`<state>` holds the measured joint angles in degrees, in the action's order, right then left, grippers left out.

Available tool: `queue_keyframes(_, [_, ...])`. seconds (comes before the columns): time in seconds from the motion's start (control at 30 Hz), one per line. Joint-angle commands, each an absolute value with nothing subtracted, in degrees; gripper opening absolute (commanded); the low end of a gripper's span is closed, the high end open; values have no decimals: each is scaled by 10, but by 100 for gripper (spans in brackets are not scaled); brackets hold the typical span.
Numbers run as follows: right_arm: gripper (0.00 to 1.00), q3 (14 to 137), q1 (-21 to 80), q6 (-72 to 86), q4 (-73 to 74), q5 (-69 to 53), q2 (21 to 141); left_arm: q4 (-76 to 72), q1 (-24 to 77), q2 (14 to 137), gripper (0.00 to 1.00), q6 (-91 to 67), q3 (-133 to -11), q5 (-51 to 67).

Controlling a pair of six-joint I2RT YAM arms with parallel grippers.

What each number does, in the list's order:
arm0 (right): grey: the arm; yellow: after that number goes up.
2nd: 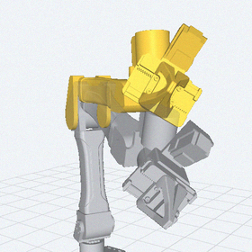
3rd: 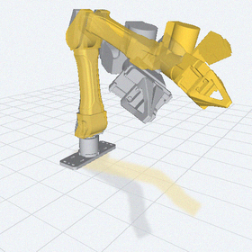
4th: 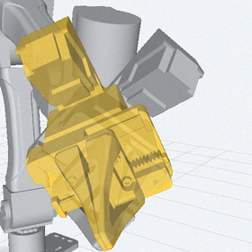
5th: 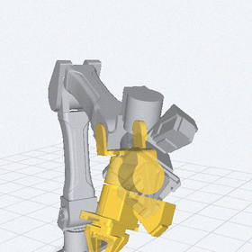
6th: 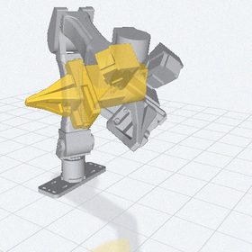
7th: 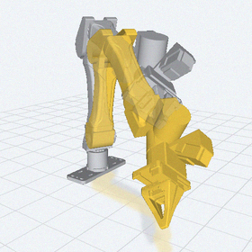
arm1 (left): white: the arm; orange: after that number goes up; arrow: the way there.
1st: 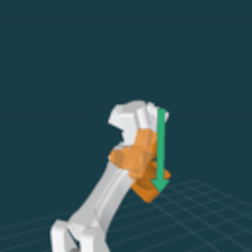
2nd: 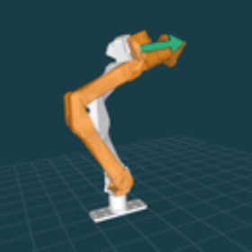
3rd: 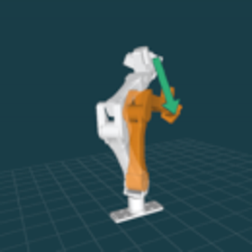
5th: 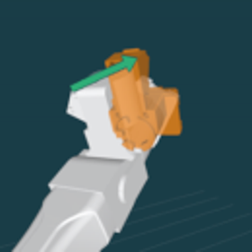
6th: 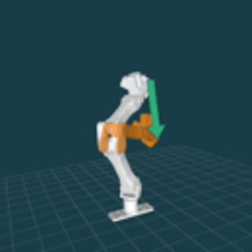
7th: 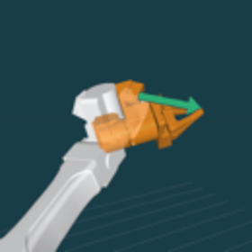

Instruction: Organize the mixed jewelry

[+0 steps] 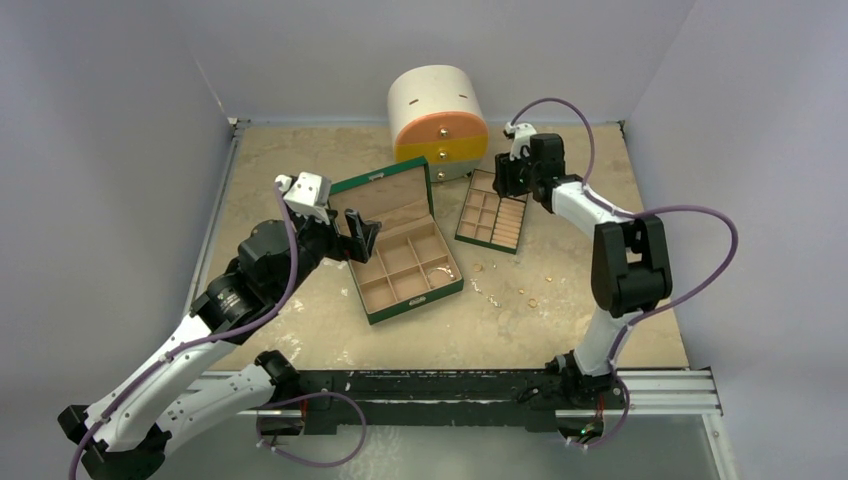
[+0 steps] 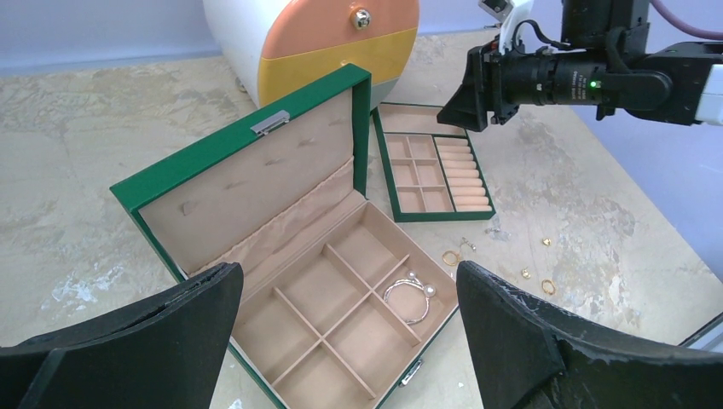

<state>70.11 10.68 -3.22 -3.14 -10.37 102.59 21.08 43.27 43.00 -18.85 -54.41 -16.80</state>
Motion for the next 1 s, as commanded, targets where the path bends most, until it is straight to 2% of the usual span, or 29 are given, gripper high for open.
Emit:
queue_keyframes(0.0, [53, 753, 92, -31, -34, -139, 1053, 195, 434, 423, 96, -184, -544, -176])
queue_keyframes(0.13, [53, 764, 90, -6, -27, -125, 1071, 195, 434, 422, 96, -184, -543, -177])
queue_keyframes(0.33, [50, 763, 90, 139, -23, -115, 1072, 196, 434, 423, 96, -183, -545, -178])
queue_keyframes(0.6, [50, 692, 99, 350, -100, -82, 1034, 195, 434, 423, 96, -184, -545, -177])
queue_keyframes(0.97, [48, 684, 131, 488, -127, -25, 1073, 195, 433, 422, 96, -185, -545, -173])
